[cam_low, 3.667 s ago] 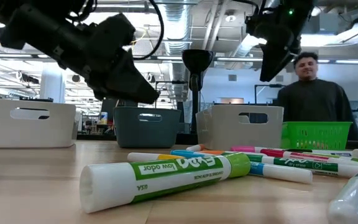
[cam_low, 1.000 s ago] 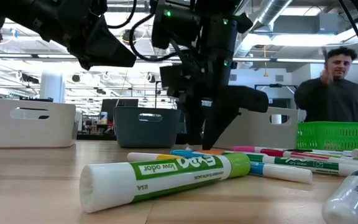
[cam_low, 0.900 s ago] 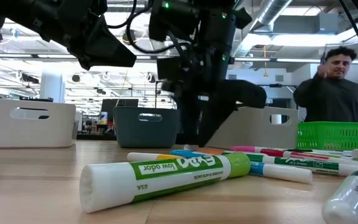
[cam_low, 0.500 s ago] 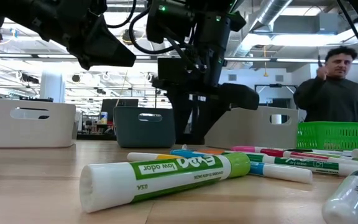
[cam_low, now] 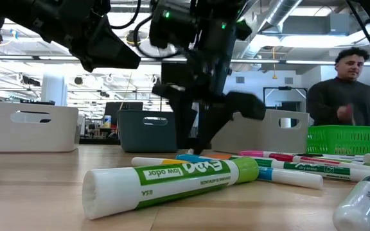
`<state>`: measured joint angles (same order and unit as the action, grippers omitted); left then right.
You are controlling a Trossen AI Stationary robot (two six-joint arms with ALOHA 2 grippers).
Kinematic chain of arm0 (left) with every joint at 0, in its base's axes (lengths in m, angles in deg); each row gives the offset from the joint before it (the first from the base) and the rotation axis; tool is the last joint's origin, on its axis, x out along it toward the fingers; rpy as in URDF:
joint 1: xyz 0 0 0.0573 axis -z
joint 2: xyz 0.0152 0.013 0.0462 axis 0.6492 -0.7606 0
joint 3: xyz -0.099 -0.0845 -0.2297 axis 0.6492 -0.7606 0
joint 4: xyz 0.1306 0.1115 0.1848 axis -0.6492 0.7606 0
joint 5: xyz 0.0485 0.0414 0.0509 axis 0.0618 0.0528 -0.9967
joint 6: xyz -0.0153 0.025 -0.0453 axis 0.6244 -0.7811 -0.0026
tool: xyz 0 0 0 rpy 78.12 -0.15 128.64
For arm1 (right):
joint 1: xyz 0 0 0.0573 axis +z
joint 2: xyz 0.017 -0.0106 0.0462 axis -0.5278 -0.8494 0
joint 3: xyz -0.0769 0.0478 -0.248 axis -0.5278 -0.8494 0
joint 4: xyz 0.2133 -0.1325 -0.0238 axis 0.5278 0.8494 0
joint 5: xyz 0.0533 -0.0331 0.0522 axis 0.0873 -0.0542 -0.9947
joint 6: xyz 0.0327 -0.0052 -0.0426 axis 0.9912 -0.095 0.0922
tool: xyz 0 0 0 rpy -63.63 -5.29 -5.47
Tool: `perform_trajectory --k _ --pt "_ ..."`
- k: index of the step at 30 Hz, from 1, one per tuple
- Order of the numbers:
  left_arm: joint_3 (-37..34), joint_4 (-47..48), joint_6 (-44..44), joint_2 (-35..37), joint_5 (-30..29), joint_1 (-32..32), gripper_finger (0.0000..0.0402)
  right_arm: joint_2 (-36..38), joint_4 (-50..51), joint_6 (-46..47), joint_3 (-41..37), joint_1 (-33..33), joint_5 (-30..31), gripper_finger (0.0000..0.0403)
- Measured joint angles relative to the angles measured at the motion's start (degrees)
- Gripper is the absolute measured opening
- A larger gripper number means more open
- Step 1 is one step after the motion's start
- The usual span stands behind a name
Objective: Pick & Place Markers
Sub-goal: Put the orange highlighter pen into the green bin
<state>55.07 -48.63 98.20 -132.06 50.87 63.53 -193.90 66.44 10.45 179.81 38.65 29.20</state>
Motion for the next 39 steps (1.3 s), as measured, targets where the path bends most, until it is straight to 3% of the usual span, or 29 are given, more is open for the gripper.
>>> perform_trajectory --k 9,18,25,32,39 --pt "-0.11 0.02 0.02 -0.02 0.00 0.00 0.0118 -2.04 0.10 -0.03 0.29 0.23 -0.18 0.0109" --pt "-0.17 0.02 0.02 -0.02 0.00 0.00 0.0118 -1.39 0.15 4.85 0.44 0.23 -0.57 0.0014" --pt "-0.17 0.02 0.02 -0.02 0.00 0.00 0.0118 -1.14 3.84 10.78 1.82 1.07 0.44 0.0044" --pt "-0.17 0.09 0.02 -0.02 0.00 0.00 0.0118 0.98 14.89 18.65 8.63 2.07 1.73 0.0011" --pt "-0.62 0.38 0.44 -0.02 0.00 0.00 0.0118 8.70 20.22 23.95 9.43 1.25 2.04 0.0024"
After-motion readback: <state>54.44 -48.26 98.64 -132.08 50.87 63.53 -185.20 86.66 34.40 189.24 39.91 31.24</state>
